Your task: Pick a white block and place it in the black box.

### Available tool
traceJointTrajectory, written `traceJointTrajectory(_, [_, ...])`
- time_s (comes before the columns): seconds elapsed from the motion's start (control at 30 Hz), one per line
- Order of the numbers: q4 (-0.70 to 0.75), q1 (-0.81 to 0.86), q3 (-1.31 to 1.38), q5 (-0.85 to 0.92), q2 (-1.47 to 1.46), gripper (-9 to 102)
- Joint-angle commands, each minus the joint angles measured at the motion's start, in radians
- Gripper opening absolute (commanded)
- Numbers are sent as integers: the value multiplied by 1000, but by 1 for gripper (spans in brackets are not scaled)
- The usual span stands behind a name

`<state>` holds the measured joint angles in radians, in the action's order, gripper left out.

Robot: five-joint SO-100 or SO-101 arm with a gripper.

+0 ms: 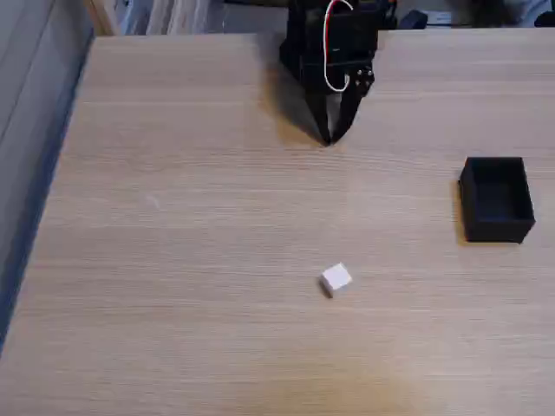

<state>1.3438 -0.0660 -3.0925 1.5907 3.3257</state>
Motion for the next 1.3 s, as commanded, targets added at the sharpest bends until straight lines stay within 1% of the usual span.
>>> traceJointTrajectory(0.0, [0,40,-14,37,6,0])
traceJointTrajectory(1.27, [0,86,-6,52,-2,0])
